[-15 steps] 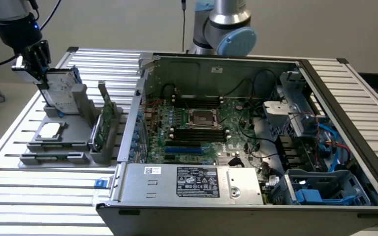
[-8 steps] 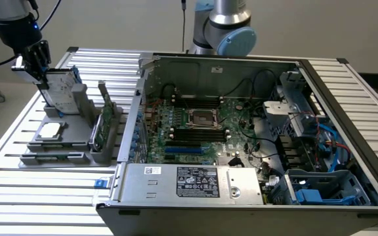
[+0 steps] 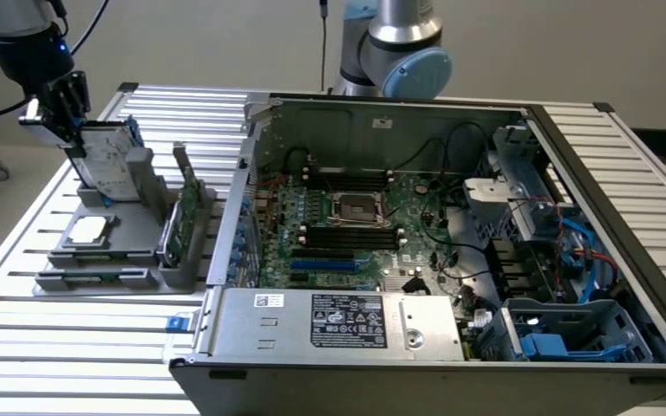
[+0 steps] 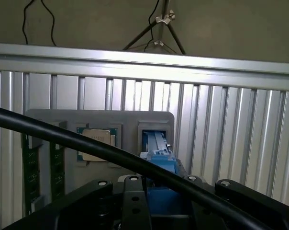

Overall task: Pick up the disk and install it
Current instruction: 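Pick up the disk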

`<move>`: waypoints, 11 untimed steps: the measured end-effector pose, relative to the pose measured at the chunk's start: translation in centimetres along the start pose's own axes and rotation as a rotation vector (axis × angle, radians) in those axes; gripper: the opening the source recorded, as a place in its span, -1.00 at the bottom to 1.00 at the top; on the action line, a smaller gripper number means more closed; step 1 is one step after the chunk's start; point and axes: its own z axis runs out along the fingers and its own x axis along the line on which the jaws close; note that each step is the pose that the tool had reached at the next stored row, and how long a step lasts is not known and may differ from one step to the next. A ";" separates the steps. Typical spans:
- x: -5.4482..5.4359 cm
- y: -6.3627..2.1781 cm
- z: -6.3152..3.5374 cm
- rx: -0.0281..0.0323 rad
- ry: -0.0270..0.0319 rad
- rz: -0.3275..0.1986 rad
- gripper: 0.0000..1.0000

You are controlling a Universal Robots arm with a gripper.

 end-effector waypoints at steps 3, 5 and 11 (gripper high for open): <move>0.0 0.00 0.00 -0.0003 -0.0002 0.012 -0.35; 0.0 0.00 0.00 -0.0003 -0.0003 0.014 -0.35; 0.0 0.00 0.00 -0.0003 -0.0003 0.015 -0.35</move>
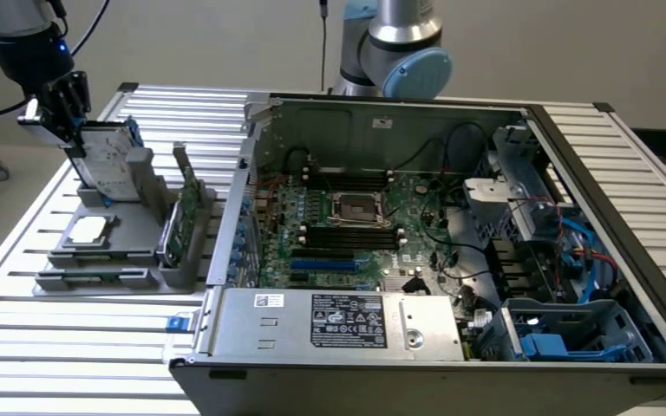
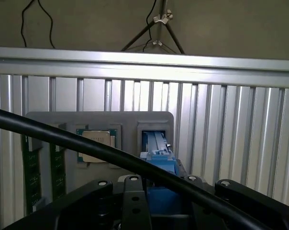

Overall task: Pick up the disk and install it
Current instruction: 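Pick up the disk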

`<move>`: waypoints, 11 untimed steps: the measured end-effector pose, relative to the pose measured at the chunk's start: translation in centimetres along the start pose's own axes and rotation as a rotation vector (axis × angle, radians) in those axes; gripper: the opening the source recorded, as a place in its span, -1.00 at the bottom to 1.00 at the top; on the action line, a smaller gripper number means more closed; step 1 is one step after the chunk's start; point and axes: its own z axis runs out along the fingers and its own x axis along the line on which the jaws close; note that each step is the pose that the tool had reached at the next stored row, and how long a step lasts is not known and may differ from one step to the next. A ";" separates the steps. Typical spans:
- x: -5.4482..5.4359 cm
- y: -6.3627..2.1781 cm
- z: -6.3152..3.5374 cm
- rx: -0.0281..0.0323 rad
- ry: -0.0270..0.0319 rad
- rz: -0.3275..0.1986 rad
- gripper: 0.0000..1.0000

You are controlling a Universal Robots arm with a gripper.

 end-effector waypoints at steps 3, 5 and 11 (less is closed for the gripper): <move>0.0 0.01 -0.28 0.0002 0.0000 0.000 -0.35; 0.0 0.02 -0.90 -0.0001 0.0000 0.000 -0.35; 0.1 0.07 -3.65 0.0001 0.0000 0.000 -0.35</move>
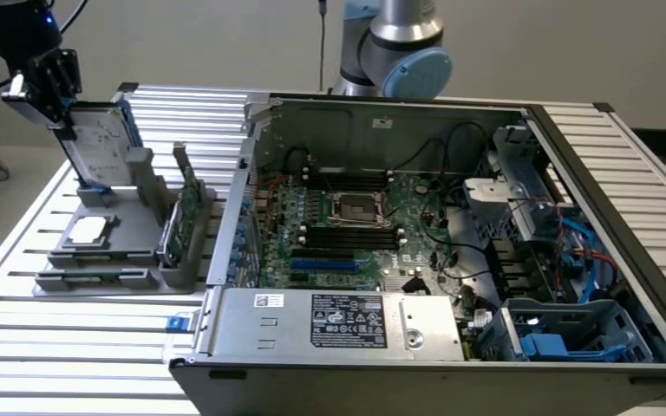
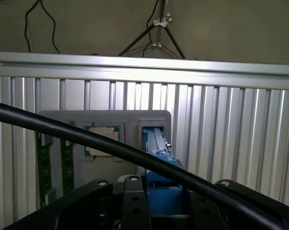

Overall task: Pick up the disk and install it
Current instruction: 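Pick up the disk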

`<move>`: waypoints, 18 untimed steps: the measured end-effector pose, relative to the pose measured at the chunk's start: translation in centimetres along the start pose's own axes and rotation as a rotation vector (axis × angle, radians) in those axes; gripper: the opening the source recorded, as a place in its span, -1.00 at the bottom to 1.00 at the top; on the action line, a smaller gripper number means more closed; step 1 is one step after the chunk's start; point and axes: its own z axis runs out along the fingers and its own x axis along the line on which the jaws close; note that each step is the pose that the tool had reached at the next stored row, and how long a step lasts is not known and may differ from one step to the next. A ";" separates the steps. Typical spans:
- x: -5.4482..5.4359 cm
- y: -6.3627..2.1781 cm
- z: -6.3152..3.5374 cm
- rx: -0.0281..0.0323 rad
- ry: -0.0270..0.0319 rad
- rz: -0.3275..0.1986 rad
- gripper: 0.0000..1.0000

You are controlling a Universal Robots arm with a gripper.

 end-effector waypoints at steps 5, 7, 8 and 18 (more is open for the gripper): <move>0.1 0.05 -2.25 0.0000 -0.0001 0.002 -0.35; 0.1 0.07 -3.19 -0.0003 0.0000 0.005 -0.35; 0.1 0.07 -3.64 -0.0002 -0.0001 0.008 -0.35; 0.3 -1.22 -8.21 -0.0053 -0.0005 0.020 -0.35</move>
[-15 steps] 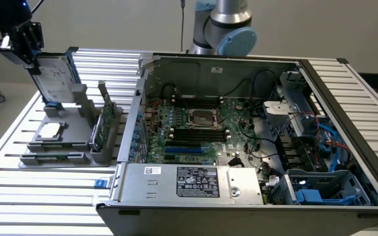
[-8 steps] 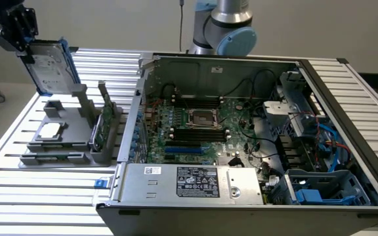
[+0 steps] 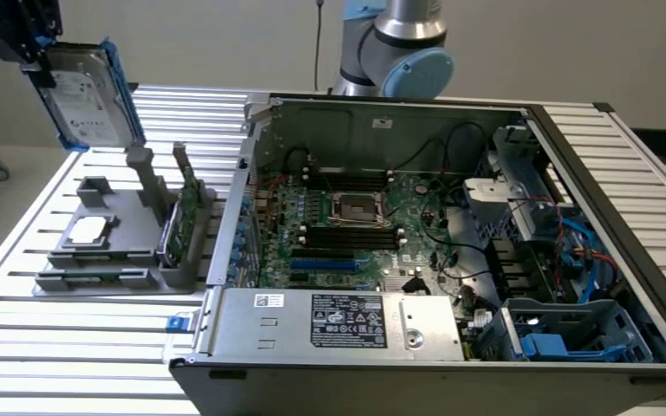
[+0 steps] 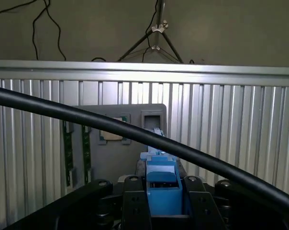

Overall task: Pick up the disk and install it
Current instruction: 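Pick up the disk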

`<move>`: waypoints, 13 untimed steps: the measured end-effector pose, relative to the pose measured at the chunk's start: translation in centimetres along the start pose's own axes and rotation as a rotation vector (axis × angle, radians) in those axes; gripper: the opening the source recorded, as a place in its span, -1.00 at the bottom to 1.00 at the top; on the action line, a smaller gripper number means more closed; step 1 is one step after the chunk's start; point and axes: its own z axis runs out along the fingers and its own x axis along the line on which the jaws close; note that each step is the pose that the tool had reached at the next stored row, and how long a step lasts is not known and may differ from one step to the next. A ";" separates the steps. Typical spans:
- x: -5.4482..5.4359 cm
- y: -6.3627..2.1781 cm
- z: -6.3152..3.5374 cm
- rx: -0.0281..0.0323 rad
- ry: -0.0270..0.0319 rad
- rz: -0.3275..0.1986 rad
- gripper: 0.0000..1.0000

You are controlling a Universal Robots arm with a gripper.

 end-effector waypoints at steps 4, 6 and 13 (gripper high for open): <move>0.1 -1.62 -1.84 -0.0054 -0.0001 0.000 -0.35; 0.2 -2.52 -2.79 -0.0085 -0.0001 0.000 -0.35; 1.0 -5.25 -6.01 -0.0177 -0.0011 0.000 -0.35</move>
